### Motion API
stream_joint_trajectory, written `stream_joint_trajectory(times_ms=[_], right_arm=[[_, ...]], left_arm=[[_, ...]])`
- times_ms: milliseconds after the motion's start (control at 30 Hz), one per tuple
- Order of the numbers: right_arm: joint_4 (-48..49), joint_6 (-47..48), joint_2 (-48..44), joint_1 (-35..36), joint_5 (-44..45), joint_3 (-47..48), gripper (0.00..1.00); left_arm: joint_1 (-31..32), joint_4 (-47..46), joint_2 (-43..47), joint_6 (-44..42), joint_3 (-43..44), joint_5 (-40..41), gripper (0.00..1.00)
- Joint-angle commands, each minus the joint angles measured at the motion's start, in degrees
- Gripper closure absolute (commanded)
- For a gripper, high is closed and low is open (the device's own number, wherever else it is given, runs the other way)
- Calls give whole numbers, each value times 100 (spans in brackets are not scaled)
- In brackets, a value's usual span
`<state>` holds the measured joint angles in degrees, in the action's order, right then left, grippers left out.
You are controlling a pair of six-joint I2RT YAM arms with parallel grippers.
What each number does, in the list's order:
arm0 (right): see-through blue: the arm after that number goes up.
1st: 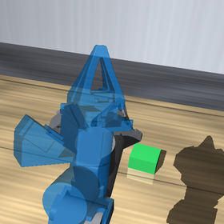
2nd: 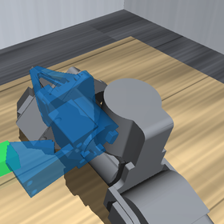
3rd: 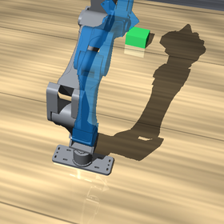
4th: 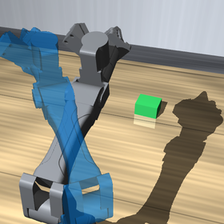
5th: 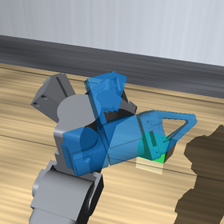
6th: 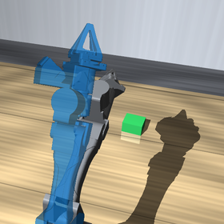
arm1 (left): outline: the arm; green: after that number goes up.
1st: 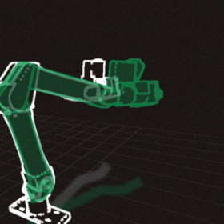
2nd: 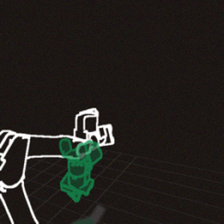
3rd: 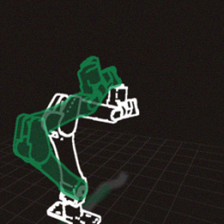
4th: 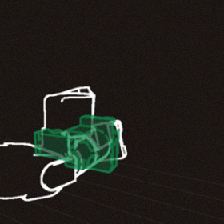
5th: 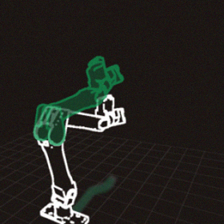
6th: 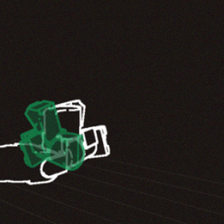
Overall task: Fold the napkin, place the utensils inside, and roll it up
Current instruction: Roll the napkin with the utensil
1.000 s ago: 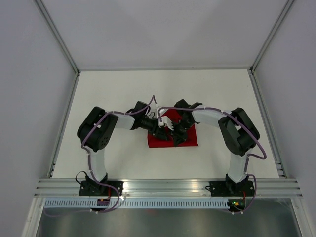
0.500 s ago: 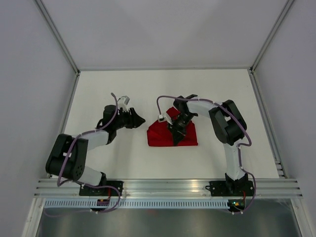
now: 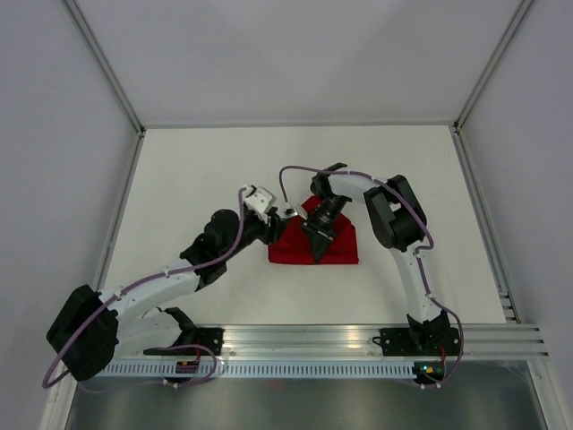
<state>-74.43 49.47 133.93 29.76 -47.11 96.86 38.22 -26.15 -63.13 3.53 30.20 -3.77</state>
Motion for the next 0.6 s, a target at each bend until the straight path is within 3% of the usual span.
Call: stream_joint_trajectory(times_ms=[0, 233, 567], right_arm=[[579, 229, 511, 21, 844, 114, 99], [404, 203, 661, 4, 844, 316, 100], [315, 186, 775, 4, 870, 395, 100]], left_arm=[[756, 646, -347, -1660, 250, 1034, 43], [2301, 228, -1383, -3585, 207, 2160, 41], [2814, -882, -2615, -4449, -23, 2074, 38]])
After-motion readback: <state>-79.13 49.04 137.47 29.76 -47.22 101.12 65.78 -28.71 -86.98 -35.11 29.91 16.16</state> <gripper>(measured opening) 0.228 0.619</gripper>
